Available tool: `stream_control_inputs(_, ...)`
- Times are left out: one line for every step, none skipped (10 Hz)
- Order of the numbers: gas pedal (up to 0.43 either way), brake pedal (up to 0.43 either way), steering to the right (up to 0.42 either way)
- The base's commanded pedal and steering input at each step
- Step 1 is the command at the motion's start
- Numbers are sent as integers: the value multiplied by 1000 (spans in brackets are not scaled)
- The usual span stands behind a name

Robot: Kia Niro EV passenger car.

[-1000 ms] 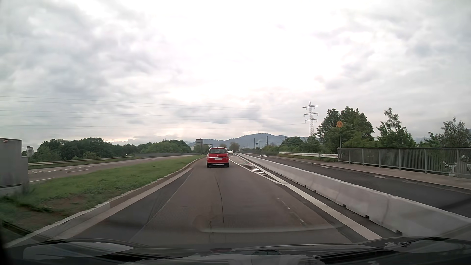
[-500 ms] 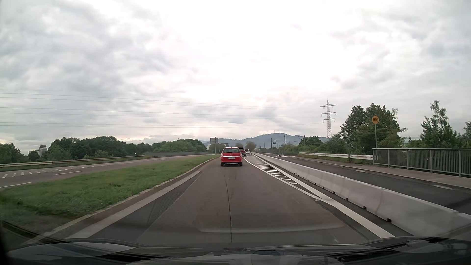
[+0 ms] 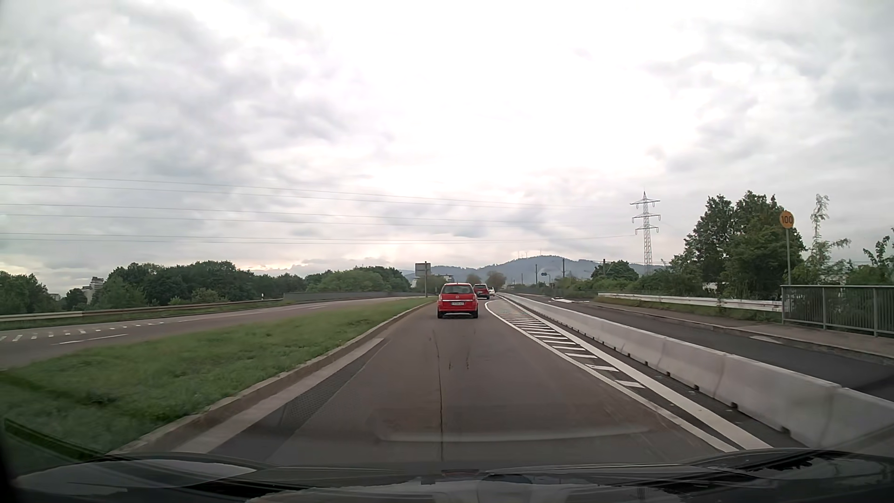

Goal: Follow the waypoints while adhering to traffic rules and regulations

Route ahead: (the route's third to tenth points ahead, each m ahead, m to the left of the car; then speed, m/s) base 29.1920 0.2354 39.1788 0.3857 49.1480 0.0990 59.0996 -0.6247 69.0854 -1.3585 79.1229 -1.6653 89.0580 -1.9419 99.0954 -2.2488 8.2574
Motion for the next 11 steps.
stream_control_inputs(169,0,-17)
stream_control_inputs(169,0,-14)
stream_control_inputs(169,0,-9)
stream_control_inputs(169,0,-5)
stream_control_inputs(169,0,-5)
stream_control_inputs(169,0,-4)
stream_control_inputs(169,0,-2)
stream_control_inputs(169,0,1)
stream_control_inputs(169,0,3)
stream_control_inputs(169,0,5)
stream_control_inputs(169,0,5)
